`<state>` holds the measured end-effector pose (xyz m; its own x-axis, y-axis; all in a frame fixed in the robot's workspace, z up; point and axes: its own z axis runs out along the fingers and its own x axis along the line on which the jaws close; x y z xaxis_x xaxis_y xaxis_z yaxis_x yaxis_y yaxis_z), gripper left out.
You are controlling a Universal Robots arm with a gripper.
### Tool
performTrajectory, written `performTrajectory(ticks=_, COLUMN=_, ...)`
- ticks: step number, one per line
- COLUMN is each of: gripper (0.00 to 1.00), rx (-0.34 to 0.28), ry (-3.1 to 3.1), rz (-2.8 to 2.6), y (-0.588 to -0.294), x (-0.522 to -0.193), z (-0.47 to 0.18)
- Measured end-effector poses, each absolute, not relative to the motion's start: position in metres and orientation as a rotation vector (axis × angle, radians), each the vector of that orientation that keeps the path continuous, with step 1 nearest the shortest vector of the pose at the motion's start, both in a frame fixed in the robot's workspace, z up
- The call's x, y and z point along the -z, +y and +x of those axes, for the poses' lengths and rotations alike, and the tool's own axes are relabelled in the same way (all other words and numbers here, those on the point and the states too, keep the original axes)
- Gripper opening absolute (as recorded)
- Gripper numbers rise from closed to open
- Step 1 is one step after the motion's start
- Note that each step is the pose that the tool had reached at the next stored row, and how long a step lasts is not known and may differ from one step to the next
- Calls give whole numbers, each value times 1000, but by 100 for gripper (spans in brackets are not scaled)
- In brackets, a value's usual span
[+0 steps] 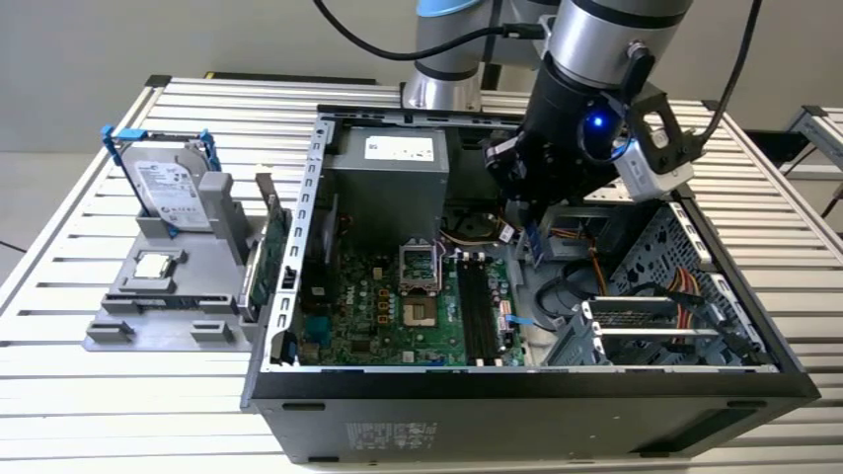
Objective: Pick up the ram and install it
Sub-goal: 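Insert the ram into the slot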
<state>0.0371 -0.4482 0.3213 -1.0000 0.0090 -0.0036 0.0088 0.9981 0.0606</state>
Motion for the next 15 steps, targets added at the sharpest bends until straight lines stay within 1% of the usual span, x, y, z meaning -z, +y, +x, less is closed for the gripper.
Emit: performTrajectory(ticks=15, gripper=0, rx=-93, ry=3136, rz=14, y=-448, x=-316, z=37)
